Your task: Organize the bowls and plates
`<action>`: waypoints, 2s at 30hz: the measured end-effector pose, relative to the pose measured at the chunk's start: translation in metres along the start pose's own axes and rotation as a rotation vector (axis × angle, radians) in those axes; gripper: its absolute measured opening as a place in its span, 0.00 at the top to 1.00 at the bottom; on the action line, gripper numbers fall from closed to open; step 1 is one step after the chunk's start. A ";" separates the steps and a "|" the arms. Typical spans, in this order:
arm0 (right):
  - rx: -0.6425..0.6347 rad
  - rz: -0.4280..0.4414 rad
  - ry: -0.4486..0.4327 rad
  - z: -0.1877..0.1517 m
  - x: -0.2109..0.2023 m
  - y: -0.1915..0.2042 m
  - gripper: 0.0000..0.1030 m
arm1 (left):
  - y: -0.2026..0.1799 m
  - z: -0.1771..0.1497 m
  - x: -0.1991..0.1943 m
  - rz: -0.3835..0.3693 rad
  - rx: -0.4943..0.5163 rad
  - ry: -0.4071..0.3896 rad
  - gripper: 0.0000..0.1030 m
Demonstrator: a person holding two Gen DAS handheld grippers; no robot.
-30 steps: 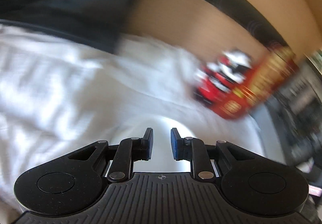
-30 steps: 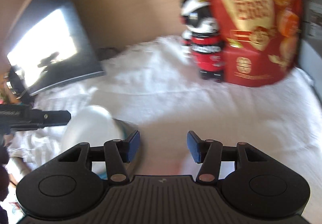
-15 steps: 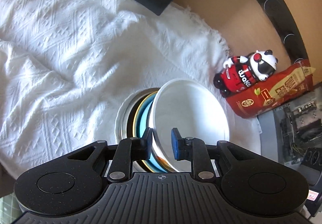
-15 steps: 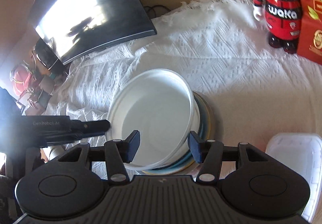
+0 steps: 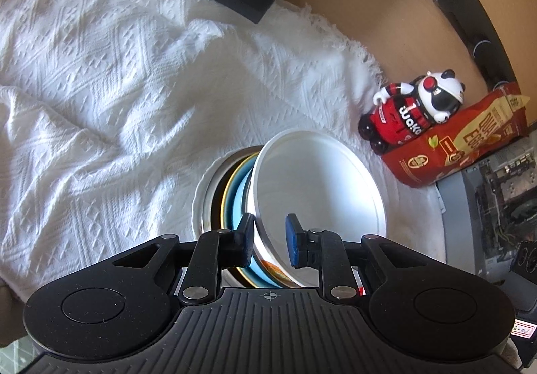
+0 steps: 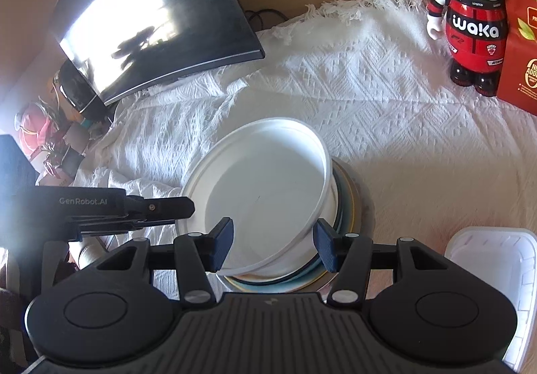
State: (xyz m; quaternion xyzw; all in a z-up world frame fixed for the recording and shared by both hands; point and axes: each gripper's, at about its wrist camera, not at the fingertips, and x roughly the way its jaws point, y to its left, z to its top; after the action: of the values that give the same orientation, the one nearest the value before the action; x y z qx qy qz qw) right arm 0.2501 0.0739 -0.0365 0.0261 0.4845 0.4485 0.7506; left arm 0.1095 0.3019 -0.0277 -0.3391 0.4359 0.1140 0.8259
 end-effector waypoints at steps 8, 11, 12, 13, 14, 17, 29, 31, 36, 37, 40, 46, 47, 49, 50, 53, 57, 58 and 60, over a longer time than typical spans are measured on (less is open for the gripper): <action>0.006 -0.011 0.007 -0.004 0.000 0.000 0.48 | -0.008 -0.005 0.001 0.029 0.058 0.001 0.79; 0.009 -0.017 0.009 -0.004 0.001 0.000 0.48 | -0.009 -0.006 0.002 0.031 0.063 0.004 0.79; 0.010 -0.020 0.009 -0.004 0.001 -0.001 0.48 | -0.009 -0.006 0.002 0.032 0.064 0.005 0.79; 0.011 -0.021 0.008 -0.004 0.000 -0.001 0.48 | -0.009 -0.006 0.001 0.036 0.064 0.004 0.79; 0.011 -0.024 0.004 -0.004 -0.001 -0.001 0.48 | -0.009 -0.006 -0.002 0.046 0.062 -0.007 0.80; -0.011 -0.041 -0.052 -0.002 -0.017 0.000 0.48 | -0.017 -0.003 -0.021 0.071 0.077 -0.097 0.80; 0.152 -0.340 -0.218 -0.024 -0.095 -0.104 0.47 | -0.119 -0.029 0.041 -0.181 0.278 0.102 0.79; 0.203 -0.362 -0.172 -0.039 -0.091 -0.127 0.47 | -0.138 -0.049 0.074 -0.155 0.321 0.181 0.79; 0.302 -0.355 -0.089 -0.065 -0.079 -0.163 0.47 | -0.160 -0.075 0.139 -0.083 0.316 0.348 0.79; 0.319 -0.348 -0.080 -0.069 -0.077 -0.168 0.47 | -0.163 -0.079 0.145 -0.054 0.325 0.353 0.79; 0.352 -0.339 -0.060 -0.079 -0.074 -0.177 0.47 | -0.166 -0.089 0.160 0.003 0.334 0.372 0.79; 0.389 -0.288 -0.009 -0.090 -0.061 -0.192 0.47 | -0.172 -0.100 0.191 0.039 0.336 0.433 0.79; 0.389 -0.282 0.000 -0.091 -0.058 -0.194 0.47 | -0.171 -0.100 0.193 0.043 0.338 0.436 0.79; 0.376 -0.268 0.014 -0.091 -0.052 -0.194 0.54 | -0.170 -0.102 0.199 0.045 0.334 0.440 0.80; 0.370 -0.262 0.022 -0.092 -0.049 -0.194 0.57 | -0.170 -0.104 0.201 0.047 0.331 0.443 0.80; 0.351 -0.263 0.032 -0.092 -0.043 -0.192 0.61 | -0.173 -0.103 0.203 0.050 0.353 0.431 0.82; 0.347 -0.256 0.033 -0.091 -0.046 -0.190 0.62 | -0.176 -0.104 0.199 0.051 0.371 0.430 0.82; 0.347 -0.252 0.028 -0.090 -0.050 -0.189 0.62 | -0.180 -0.103 0.195 0.047 0.383 0.415 0.82; 0.327 -0.253 0.000 -0.084 -0.060 -0.180 0.62 | -0.185 -0.097 0.178 0.027 0.407 0.374 0.82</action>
State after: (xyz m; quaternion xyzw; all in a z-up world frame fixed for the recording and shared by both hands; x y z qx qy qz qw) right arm 0.2960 -0.1087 -0.1248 0.0867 0.5503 0.2659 0.7868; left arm 0.2423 0.0806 -0.1219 -0.1755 0.5991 -0.0293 0.7807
